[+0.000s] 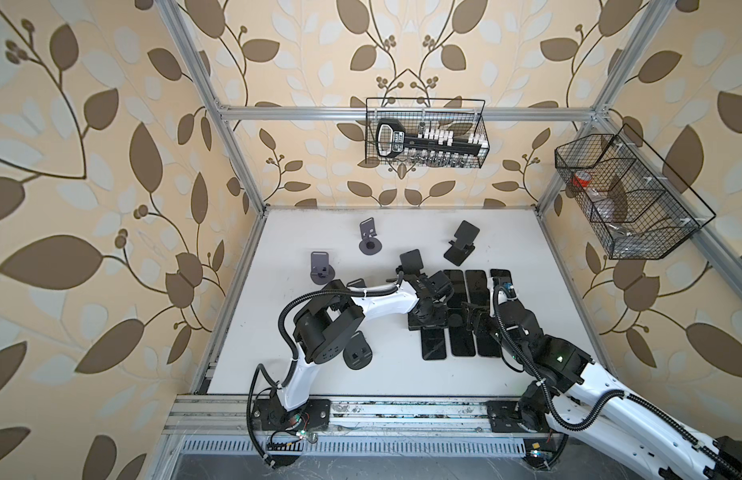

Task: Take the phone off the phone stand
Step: 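Lower the green-edged phone beside the purple-edged phones with the left gripper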

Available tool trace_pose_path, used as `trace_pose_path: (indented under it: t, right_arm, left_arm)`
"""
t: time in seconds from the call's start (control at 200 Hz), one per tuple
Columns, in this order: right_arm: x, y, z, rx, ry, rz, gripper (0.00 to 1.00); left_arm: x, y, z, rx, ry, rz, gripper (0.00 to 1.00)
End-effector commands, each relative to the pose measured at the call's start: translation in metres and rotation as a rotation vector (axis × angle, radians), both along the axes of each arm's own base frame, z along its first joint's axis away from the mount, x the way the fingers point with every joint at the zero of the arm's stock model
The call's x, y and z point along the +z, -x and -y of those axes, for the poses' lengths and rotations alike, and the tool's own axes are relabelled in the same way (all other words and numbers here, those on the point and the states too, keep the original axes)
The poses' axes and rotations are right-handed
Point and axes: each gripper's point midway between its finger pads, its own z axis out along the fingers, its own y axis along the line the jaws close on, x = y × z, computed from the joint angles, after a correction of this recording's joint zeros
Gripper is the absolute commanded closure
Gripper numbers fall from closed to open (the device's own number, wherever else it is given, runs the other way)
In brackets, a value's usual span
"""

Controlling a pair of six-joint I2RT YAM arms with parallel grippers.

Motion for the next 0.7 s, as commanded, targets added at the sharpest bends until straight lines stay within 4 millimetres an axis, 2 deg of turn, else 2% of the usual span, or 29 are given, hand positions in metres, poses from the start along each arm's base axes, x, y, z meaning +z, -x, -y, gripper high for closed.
trace_pose_path:
  t: [0.0, 0.695]
  right_arm:
    - [-0.0005, -0.0012, 0.0049, -0.025, 0.002, 0.010, 0.24]
    - [0.0020, -0.0007, 0.0076, -0.035, -0.004, 0.023, 0.23]
  left_arm:
    - [0.0107, -0.0044, 0.0038, -0.018, -0.009, 0.049, 0.33]
    - [0.0092, -0.0059, 0.0012, -0.005, -0.028, 0.049, 0.24]
